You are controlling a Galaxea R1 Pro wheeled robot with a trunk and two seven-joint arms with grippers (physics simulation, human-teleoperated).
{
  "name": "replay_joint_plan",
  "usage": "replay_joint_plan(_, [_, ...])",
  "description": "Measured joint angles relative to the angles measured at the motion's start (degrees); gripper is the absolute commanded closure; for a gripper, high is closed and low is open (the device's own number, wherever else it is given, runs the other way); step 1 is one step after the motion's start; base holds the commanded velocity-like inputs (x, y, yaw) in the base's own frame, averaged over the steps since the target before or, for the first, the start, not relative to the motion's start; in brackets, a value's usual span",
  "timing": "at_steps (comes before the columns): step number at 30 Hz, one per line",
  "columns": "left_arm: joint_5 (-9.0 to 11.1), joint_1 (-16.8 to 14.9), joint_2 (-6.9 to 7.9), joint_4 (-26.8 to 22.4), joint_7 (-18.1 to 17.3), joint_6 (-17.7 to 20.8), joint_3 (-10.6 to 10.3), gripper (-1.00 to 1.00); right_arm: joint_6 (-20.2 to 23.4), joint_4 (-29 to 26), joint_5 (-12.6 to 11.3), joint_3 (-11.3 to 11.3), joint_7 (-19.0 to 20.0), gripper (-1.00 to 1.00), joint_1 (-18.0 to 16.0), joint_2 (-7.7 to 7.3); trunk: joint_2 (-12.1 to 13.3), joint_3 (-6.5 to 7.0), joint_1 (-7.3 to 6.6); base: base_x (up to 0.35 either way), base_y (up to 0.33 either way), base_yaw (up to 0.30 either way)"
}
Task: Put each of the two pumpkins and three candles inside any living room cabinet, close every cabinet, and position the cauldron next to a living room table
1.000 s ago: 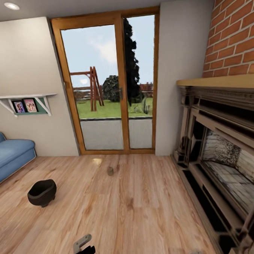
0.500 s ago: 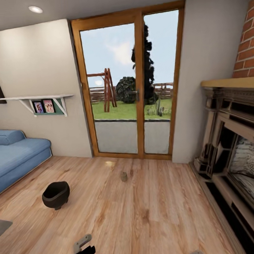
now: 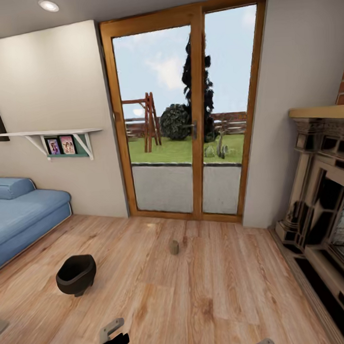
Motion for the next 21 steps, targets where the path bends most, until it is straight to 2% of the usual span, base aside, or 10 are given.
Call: replay_joint_plan(21, [-0.02,0.00,-0.02,0.00,0.00,0.00,0.00,-1.00,-0.09,0.06,-0.01,0.00,0.00,-1.00,0.00,0.00,0.00,0.00,0.00,0.334,-0.019,0.000])
